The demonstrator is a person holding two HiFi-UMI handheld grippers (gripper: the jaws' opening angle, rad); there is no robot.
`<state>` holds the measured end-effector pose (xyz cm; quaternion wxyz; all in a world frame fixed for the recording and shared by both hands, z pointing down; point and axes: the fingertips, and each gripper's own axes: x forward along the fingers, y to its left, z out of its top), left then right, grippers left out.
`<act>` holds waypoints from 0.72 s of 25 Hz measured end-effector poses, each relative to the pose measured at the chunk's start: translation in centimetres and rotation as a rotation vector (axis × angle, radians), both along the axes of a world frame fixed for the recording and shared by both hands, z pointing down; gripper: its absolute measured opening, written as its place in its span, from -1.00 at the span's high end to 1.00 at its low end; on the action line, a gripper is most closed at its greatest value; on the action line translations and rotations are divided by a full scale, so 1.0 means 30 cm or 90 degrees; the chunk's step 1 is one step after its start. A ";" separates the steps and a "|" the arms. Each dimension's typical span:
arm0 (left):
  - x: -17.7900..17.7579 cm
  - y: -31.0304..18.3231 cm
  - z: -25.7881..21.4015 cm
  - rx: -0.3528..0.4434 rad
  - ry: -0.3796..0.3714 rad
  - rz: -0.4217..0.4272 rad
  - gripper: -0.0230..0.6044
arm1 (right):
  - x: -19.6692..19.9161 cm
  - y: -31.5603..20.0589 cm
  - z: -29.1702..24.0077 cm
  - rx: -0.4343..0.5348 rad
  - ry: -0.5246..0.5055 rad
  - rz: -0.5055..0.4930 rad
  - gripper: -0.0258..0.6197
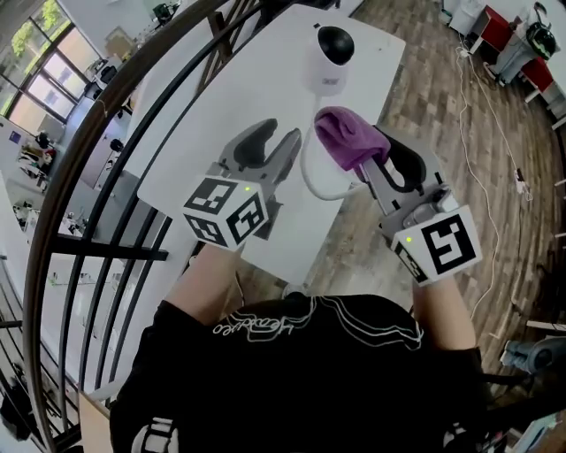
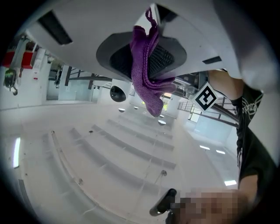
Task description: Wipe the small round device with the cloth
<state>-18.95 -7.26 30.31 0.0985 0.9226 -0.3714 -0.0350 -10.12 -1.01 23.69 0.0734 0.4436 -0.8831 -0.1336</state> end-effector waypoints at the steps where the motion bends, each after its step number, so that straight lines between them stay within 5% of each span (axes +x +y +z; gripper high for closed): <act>1: 0.013 0.063 -0.028 0.009 -0.005 0.021 0.36 | 0.020 0.036 -0.002 -0.011 -0.019 -0.010 0.70; 4: 0.060 0.295 -0.111 0.068 -0.043 0.074 0.79 | 0.069 0.180 0.002 -0.031 -0.062 -0.039 0.70; 6: 0.087 0.458 -0.156 0.107 -0.067 0.088 0.89 | 0.091 0.299 0.012 -0.037 -0.078 -0.052 0.70; 11: 0.206 0.812 -0.235 0.088 -0.053 0.145 0.90 | 0.195 0.587 0.008 -0.062 -0.108 -0.064 0.70; 18: 0.333 1.208 -0.177 0.074 -0.079 0.153 0.90 | 0.321 0.971 0.082 -0.109 -0.141 -0.092 0.70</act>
